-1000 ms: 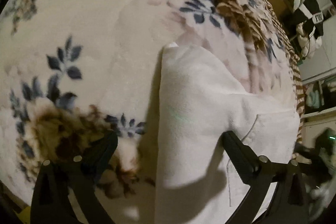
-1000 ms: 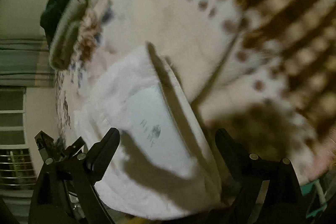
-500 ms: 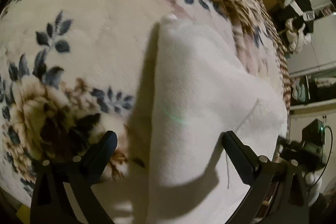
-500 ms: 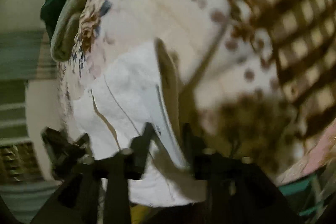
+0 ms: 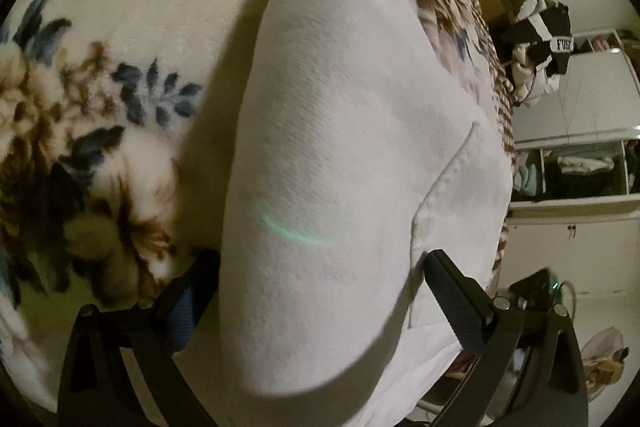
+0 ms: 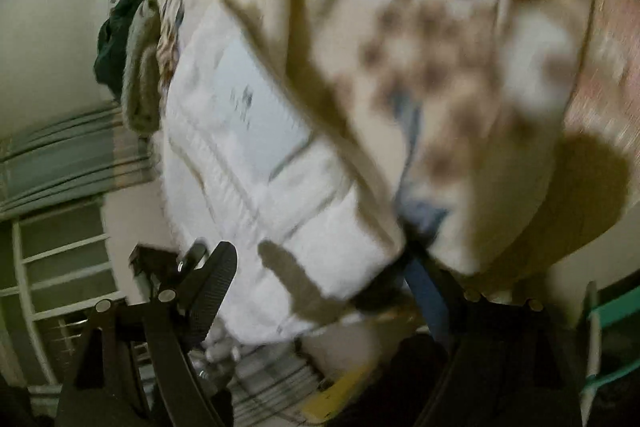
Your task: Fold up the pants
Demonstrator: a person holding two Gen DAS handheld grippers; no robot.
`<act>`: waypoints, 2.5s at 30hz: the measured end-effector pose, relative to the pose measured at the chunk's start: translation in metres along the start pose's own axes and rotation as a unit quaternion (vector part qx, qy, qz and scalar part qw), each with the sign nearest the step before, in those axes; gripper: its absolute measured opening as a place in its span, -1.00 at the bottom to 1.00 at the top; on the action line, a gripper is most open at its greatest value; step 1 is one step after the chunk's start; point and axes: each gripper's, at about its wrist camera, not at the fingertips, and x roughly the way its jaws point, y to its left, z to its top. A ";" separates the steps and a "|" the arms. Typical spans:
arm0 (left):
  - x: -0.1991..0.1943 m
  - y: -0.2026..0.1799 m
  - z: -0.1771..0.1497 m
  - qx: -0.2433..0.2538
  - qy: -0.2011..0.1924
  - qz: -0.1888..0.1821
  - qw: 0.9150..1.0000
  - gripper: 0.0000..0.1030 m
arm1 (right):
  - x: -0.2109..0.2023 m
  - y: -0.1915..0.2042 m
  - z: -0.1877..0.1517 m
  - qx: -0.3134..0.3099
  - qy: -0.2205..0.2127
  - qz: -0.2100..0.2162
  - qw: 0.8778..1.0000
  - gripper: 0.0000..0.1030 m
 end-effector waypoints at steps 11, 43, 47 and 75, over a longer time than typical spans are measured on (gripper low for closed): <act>0.008 -0.005 0.006 0.017 0.006 0.008 1.000 1.00 | 0.063 0.044 -0.002 -0.053 0.001 0.009 0.999 0.73; -0.126 -0.092 0.041 0.051 -0.075 -0.055 0.994 -0.45 | -0.049 0.208 -0.047 -0.176 -0.085 0.001 0.981 -0.43; -0.165 -0.111 0.110 0.071 -0.109 -0.067 0.989 -0.45 | -0.050 0.289 -0.016 -0.201 -0.110 0.018 0.973 -0.43; -0.117 0.040 0.502 0.085 -0.105 0.026 0.991 0.46 | 0.218 0.481 0.293 -0.202 -0.143 -0.079 0.966 0.17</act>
